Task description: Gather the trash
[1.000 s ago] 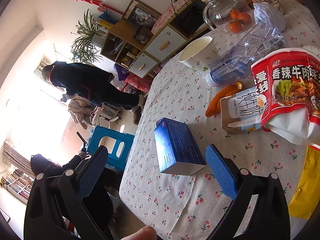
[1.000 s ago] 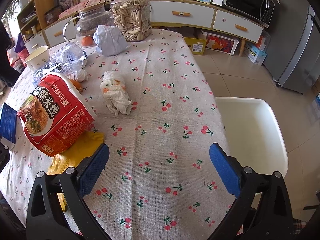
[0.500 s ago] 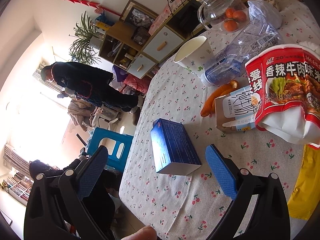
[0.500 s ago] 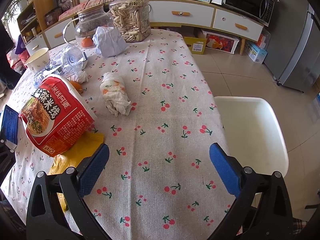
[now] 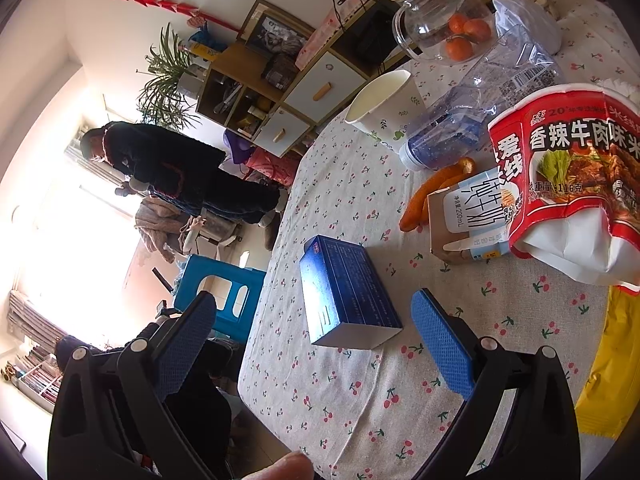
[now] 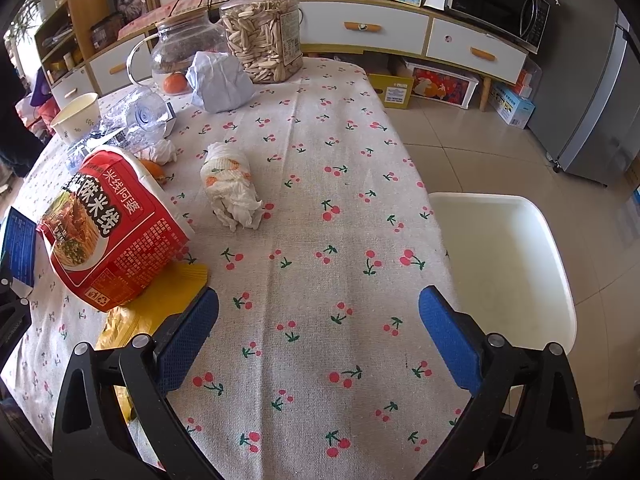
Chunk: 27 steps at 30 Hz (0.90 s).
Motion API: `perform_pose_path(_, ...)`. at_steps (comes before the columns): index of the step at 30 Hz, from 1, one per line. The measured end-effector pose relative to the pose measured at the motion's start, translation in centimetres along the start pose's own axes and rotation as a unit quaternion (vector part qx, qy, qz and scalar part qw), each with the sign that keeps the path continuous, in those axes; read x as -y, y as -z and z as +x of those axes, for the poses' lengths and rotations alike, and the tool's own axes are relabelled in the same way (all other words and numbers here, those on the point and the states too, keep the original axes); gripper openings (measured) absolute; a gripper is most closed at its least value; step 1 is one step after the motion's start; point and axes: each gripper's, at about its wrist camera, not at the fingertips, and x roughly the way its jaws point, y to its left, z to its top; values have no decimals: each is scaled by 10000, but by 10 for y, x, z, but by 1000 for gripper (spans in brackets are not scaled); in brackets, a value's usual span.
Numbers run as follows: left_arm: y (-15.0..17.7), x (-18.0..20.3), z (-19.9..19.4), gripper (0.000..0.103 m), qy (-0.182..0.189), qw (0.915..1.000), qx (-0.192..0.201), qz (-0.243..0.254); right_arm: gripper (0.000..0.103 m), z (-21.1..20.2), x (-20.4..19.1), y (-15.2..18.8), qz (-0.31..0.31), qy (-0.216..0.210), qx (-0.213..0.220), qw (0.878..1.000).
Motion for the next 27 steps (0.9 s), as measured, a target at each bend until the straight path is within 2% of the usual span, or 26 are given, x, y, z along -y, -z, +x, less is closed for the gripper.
perform_pose_path(27,-1,2,-1,95,-10,10000,17,20,96,1,-1,0,-7,2,-11,10000)
